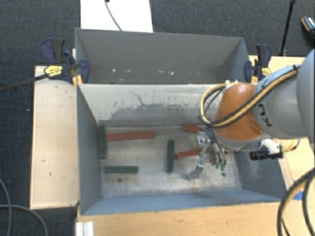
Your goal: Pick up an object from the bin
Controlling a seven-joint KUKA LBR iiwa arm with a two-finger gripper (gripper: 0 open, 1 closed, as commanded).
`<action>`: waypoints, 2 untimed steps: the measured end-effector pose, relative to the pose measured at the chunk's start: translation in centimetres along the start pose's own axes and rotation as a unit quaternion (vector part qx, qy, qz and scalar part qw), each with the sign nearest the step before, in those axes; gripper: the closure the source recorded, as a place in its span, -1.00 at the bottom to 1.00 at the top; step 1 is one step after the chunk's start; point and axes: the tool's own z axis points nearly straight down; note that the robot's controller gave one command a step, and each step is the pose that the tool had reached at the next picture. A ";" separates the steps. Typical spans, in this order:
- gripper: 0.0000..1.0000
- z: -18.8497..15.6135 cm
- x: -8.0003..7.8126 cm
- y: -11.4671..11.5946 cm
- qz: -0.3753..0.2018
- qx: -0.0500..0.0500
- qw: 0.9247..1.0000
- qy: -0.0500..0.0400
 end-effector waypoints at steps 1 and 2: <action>-1.00 0.0 0.0 0.0 0.000 0.000 1.000 0.000; 1.00 -0.1 0.0 0.0 0.001 0.000 1.000 -0.001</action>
Offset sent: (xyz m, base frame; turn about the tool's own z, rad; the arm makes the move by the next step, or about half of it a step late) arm 0.0000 0.0000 0.0000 0.0000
